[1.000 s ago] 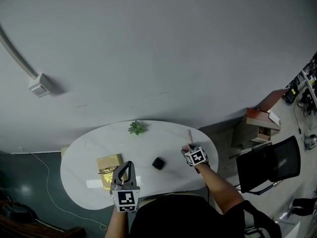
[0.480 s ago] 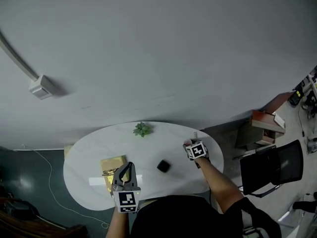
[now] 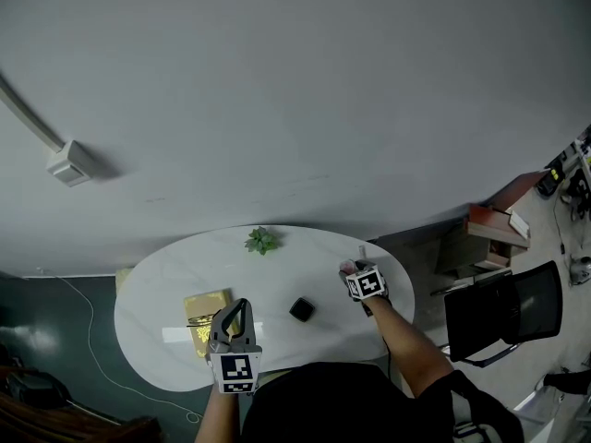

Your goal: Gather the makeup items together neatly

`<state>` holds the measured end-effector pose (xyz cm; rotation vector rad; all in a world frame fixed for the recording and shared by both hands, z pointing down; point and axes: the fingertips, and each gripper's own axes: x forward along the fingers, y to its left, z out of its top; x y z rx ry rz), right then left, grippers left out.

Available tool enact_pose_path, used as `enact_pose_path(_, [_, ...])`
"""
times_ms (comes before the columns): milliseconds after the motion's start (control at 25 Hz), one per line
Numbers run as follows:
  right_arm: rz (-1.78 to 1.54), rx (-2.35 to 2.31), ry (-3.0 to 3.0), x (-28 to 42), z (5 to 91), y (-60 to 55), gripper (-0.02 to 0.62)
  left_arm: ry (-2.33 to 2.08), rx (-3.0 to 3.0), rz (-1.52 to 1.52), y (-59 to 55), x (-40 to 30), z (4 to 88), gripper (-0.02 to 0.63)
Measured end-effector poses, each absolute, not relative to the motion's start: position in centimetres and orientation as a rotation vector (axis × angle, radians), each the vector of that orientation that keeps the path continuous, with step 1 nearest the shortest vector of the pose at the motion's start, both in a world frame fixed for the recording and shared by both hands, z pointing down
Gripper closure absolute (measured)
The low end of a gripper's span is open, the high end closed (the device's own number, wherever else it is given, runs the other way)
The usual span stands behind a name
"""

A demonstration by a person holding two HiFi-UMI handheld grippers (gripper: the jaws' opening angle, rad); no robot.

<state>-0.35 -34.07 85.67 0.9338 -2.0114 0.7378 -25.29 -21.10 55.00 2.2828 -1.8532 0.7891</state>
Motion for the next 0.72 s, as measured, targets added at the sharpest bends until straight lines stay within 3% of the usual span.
enact_pose_path(720, [0.528,0.341,-2.133,-10.7,82.9,-20.9,0.342,-1.969,2.264,0.713,-19.1,-24.9,52.4,0.584])
